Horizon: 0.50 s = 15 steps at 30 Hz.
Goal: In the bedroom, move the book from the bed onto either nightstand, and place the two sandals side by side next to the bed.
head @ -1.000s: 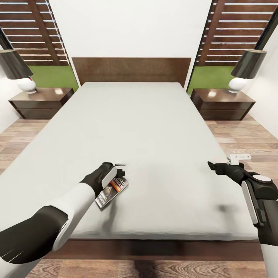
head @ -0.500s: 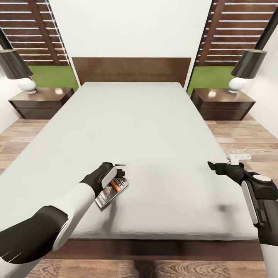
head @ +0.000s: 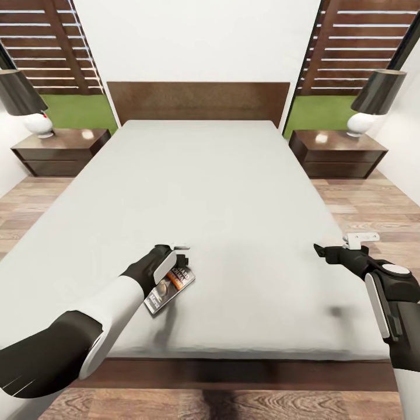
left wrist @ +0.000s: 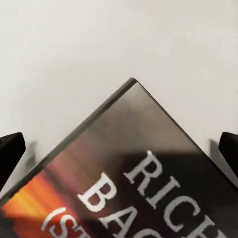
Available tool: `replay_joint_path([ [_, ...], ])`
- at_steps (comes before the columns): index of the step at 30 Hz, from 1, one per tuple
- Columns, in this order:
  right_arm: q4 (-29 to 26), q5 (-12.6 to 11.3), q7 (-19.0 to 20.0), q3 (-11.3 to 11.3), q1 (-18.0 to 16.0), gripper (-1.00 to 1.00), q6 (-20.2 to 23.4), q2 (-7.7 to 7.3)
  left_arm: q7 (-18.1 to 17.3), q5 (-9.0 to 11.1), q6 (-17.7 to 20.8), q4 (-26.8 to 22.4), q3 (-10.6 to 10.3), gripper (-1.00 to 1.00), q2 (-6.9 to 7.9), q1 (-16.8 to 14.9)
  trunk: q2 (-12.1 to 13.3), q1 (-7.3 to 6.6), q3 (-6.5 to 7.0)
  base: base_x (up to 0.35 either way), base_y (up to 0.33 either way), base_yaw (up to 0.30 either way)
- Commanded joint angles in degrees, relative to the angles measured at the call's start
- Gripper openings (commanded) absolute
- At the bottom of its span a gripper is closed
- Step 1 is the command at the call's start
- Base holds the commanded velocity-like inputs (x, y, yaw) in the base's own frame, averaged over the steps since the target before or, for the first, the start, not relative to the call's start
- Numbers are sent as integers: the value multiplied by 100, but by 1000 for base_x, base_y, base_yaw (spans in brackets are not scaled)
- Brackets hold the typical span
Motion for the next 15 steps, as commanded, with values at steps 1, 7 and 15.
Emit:
replay_joint_path([
  [1, -6, 9, 29, -7, -4, 100, 29, 0, 48, 47, 22, 41, -50, 100, 5, 0, -1, 19, -9, 0, 0, 0],
  [7, -4, 7, 32, -7, -4, 100, 29, -5, 47, 47, 22, 44, -57, 100, -1, 1, -1, 19, -18, -5, 0, 0],
  [15, -6, 5, 36, -7, -4, 100, 29, -8, 48, 46, 22, 49, -55, 100, 0, 0, -1, 19, -20, -221, 0, 0],
])
